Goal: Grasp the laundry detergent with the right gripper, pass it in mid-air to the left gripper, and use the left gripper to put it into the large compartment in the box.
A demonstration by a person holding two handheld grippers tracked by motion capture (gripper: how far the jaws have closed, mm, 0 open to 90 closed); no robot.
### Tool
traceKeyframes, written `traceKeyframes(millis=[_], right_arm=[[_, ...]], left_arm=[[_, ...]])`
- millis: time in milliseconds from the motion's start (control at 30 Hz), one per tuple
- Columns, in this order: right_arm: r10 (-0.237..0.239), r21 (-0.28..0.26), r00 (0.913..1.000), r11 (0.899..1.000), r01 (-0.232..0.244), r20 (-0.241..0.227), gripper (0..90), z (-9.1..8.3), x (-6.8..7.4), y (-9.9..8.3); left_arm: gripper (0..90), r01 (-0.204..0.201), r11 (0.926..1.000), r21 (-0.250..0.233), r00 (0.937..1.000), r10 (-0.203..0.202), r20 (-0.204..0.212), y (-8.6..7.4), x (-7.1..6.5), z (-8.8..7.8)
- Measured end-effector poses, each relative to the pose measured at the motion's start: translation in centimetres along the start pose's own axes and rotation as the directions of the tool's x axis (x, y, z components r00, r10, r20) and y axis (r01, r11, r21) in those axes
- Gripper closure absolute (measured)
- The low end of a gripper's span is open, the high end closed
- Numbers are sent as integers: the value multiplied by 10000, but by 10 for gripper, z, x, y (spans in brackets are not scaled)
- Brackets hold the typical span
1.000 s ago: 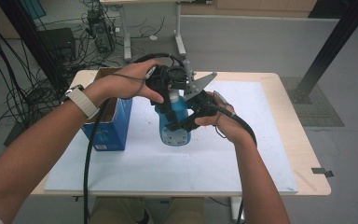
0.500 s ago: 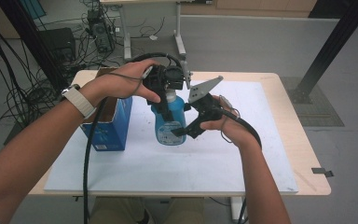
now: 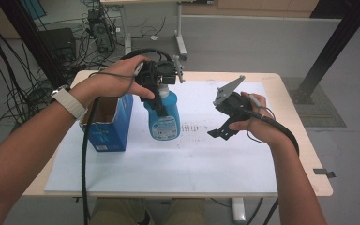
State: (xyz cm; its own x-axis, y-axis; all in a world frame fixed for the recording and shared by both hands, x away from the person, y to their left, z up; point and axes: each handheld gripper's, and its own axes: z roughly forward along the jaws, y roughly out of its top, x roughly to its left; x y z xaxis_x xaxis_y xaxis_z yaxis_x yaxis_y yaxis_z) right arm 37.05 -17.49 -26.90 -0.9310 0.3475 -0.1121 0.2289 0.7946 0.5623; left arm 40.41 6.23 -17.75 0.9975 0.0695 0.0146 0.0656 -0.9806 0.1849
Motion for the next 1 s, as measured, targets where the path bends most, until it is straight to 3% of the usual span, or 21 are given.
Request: traceKeyframes(millis=[233, 433, 567, 833, 1000], right_arm=[[243, 703, 9997, 9972, -249, 91, 77, -7, -7, -11], [180, 1383, 9998, 9902, -188, 76, 73, -9, -14, -20], [204, 1537, 9998, 9879, -193, -54, 74, -10, -17, -24], [-120, 2046, 9992, 9787, 196, -385, 71, -11, -20, -33], [-323, 2111, 9977, 9765, 442, -592, 73, -14, -21, -36]], left_arm=[[372, 946, 9955, -4, 9947, -946, -396, -5, 2, -7], [372, 1640, 9864, -134, 9843, -1645, -634, -10, 1, -13], [373, 2035, 9789, -179, 9761, -2042, -737, -11, -2, -17], [373, 2881, 9573, -227, 9525, -2889, -967, -8, -11, -25], [373, 3527, 9354, -258, 9293, -3534, -1073, -8, -16, -31]])
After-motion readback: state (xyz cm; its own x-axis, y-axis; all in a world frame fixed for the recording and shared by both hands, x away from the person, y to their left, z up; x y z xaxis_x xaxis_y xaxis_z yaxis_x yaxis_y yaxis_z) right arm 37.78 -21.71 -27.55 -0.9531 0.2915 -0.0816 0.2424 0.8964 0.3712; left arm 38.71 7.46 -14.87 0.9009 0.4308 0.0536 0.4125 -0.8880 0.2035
